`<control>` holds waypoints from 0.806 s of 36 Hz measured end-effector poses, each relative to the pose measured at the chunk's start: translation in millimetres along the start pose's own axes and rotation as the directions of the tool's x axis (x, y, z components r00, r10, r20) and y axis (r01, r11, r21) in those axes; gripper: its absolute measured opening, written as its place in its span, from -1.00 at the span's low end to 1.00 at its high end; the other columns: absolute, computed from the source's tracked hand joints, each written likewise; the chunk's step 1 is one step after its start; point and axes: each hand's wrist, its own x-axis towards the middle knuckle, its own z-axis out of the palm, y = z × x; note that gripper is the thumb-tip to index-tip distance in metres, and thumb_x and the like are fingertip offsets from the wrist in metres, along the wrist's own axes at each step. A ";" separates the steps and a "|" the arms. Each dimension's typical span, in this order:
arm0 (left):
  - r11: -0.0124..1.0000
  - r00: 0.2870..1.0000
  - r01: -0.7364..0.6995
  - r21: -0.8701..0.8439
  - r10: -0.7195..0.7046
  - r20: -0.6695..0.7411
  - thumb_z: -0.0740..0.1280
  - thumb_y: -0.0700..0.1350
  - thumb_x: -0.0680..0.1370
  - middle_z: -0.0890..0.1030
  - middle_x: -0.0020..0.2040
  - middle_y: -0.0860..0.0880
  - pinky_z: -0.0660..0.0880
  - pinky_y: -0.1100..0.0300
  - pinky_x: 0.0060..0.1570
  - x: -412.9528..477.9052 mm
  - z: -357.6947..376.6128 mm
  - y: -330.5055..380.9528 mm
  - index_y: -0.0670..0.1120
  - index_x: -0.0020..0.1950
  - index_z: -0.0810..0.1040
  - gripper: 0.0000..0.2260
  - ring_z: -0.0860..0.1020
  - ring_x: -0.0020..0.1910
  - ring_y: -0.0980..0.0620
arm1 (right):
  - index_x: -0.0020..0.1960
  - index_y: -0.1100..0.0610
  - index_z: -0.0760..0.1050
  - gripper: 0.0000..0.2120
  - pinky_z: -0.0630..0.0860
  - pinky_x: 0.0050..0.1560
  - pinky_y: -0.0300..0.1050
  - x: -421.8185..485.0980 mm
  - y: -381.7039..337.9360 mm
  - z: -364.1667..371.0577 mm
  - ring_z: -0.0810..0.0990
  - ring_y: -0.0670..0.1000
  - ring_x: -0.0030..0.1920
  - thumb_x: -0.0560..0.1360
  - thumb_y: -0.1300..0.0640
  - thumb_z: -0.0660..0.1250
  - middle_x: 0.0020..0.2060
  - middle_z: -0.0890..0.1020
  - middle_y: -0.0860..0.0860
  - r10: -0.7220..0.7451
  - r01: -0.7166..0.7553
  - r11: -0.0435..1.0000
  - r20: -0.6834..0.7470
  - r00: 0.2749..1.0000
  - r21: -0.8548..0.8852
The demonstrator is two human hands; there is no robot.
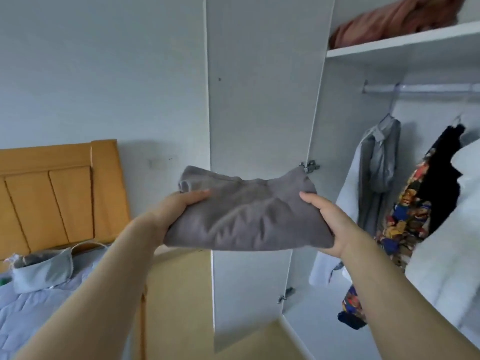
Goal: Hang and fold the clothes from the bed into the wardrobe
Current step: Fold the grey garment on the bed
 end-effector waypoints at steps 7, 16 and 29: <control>0.991 0.978 -0.122 -0.061 0.130 0.164 0.43 -0.02 0.35 0.70 -0.20 -0.12 0.58 0.15 -0.31 63.1 63.7 91.1 -0.17 -0.02 0.58 -0.70 0.67 -0.32 -0.04 | -0.05 0.08 0.60 -0.75 0.60 -0.30 -0.08 -13.2 -107.3 -34.6 0.68 0.05 -0.31 0.38 -0.06 0.38 -0.22 0.70 0.07 -0.223 0.225 0.974 -0.051 0.974 0.039; 0.934 0.853 -0.287 -0.215 0.351 0.387 0.26 -0.05 0.53 0.65 -0.12 -0.13 0.57 0.20 -0.25 113.5 165.2 198.7 -0.19 0.16 0.53 -0.70 0.62 -0.24 -0.02 | -0.04 0.09 0.53 -0.82 0.58 -0.36 -0.18 -38.0 -236.3 -81.5 0.64 0.02 -0.43 0.45 0.00 0.32 -0.36 0.67 0.04 -0.537 0.542 0.840 -0.138 0.832 0.000; 0.887 0.538 -0.325 -0.328 0.459 0.707 0.65 -0.16 -0.33 0.69 -0.27 -0.07 0.56 0.19 -0.48 153.7 288.9 318.4 -0.16 -0.29 0.71 -0.39 0.66 -0.37 0.02 | -0.11 0.22 0.45 -0.91 0.50 -0.54 -0.25 -79.1 -373.2 -137.9 0.60 -0.01 -0.55 0.55 0.24 0.20 -0.52 0.61 0.06 -0.687 0.650 0.726 -0.295 0.664 -0.225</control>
